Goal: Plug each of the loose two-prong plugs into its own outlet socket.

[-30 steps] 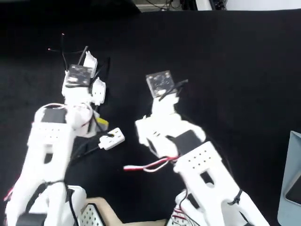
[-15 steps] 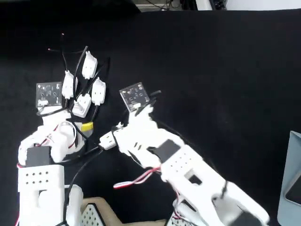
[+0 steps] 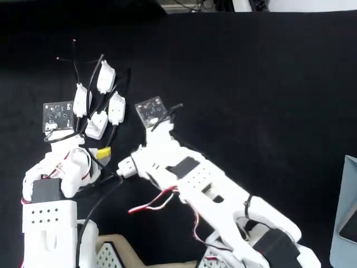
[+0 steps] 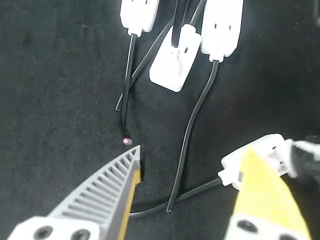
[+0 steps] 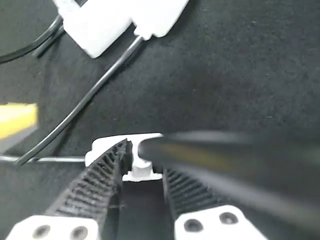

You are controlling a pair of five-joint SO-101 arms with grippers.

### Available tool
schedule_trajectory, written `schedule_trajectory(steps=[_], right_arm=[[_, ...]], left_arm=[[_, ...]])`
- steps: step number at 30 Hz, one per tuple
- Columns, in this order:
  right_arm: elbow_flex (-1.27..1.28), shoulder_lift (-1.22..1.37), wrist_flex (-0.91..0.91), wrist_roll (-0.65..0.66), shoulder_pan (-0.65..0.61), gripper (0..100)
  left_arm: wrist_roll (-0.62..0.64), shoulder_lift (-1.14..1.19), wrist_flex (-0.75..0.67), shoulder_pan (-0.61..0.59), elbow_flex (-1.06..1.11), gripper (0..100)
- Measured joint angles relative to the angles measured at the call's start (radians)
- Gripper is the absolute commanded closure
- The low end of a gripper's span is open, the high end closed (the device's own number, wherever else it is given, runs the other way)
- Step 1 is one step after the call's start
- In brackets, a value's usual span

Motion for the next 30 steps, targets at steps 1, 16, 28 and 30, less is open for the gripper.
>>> schedule_trajectory(steps=[1, 16, 28, 30], right_arm=[[0.000, 0.002, -0.005, 0.000, 0.011, 98.7], [0.002, 0.005, -0.008, 0.061, 0.026, 98.7], [-0.037, 0.130, -0.015, 0.296, -0.005, 98.7], [-0.048, 0.147, -0.015, 0.334, -0.006, 98.7]], left_arm=[[0.000, 0.000, -0.002, 0.000, 0.006, 69], [0.000, 0.000, -0.002, 0.000, 0.026, 69], [0.000, 0.000, -0.002, -0.005, 0.026, 69], [0.000, 0.000, -0.002, -0.025, 0.026, 69]])
